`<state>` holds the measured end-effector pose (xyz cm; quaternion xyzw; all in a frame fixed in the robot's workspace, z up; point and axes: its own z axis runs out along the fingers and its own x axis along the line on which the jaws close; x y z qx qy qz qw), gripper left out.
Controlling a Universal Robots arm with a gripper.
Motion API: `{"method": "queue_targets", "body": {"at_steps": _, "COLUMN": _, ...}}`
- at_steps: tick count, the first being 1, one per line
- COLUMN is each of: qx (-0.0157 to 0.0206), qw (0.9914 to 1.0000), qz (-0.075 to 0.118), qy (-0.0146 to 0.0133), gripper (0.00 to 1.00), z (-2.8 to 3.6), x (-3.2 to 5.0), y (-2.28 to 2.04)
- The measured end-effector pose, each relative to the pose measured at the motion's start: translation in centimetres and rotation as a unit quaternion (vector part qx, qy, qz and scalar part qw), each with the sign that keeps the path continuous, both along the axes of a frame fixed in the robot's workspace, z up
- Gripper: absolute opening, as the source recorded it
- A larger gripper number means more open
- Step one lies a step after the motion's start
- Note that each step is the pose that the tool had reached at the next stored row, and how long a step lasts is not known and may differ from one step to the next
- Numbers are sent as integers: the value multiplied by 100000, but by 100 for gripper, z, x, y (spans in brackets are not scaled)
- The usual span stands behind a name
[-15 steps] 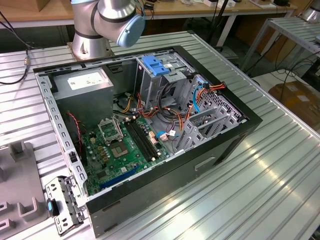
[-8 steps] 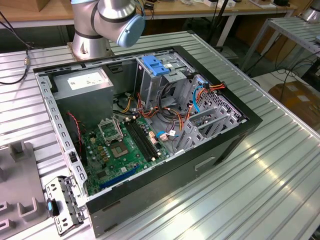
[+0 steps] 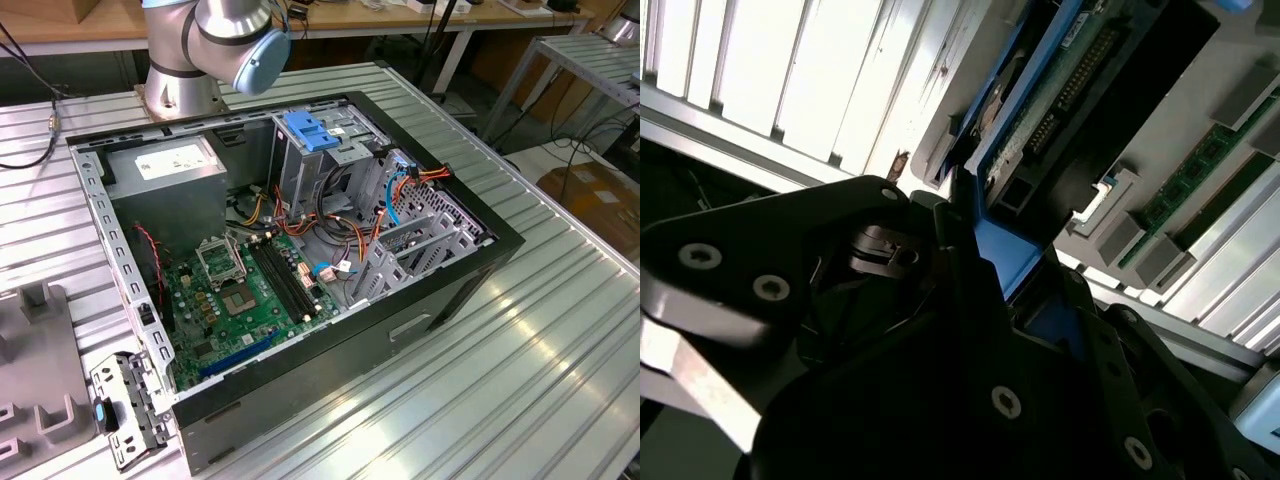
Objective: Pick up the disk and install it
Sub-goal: 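Pick up the disk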
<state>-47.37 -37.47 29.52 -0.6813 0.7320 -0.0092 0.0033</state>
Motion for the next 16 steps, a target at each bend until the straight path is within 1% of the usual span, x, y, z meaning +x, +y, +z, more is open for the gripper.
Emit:
{"method": "queue_targets", "body": {"at_steps": 3, "qx": 1, "qw": 99997, "qz": 747, "qy": 1, "gripper": 37, "z": 0, "x": 0, "y": 0}}
{"method": "queue_targets", "body": {"at_steps": 11, "qx": 2, "qw": 99997, "qz": 804, "qy": 1, "gripper": 37, "z": 0, "x": 0, "y": 0}}
{"method": "queue_targets", "body": {"at_steps": 14, "qx": 13, "qw": 99997, "qz": 803, "qy": -3, "gripper": 37, "z": 26, "x": 0, "y": 0}}
{"method": "queue_targets", "body": {"at_steps": 15, "qx": 33, "qw": 99997, "qz": 802, "qy": -4, "gripper": 37, "z": 52, "x": 0, "y": 0}}
{"method": "queue_targets", "body": {"at_steps": 16, "qx": 44, "qw": 99997, "qz": 804, "qy": 1, "gripper": 37, "z": 98, "x": 0, "y": 0}}
